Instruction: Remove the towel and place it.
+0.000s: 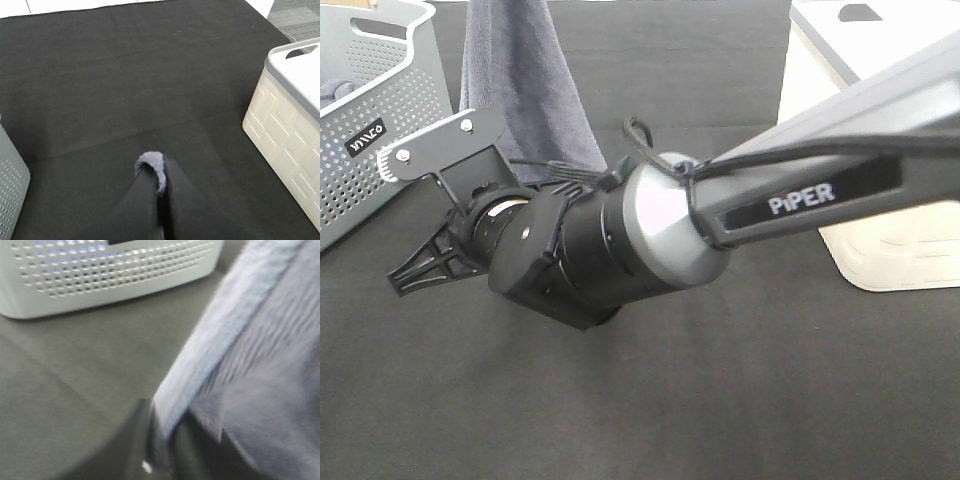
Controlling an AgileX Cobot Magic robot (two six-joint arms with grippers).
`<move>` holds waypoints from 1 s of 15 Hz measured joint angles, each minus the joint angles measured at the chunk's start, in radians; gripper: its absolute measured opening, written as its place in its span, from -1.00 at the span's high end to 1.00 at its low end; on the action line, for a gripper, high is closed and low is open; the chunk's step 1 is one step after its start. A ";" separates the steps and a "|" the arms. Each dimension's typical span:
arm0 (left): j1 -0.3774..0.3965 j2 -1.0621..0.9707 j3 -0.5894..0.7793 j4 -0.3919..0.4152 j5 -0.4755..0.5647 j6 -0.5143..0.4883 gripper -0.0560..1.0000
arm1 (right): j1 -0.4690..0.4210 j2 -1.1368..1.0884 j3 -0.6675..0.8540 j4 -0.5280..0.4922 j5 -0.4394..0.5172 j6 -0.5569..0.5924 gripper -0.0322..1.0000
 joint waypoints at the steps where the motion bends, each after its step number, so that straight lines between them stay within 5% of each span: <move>1: 0.000 0.000 0.000 0.004 -0.001 0.000 0.89 | 0.000 0.000 -0.001 -0.009 0.001 0.021 0.24; 3: 0.000 0.000 0.000 0.009 -0.001 0.000 0.89 | 0.000 -0.002 0.000 0.057 0.000 0.010 -0.10; 6: 0.000 0.000 0.000 0.012 -0.001 0.000 0.89 | 0.000 -0.043 0.036 0.237 -0.005 -0.073 -0.17; 15: 0.000 0.000 0.000 0.002 -0.004 0.000 0.89 | -0.003 -0.046 0.036 0.115 -0.133 -0.006 -0.17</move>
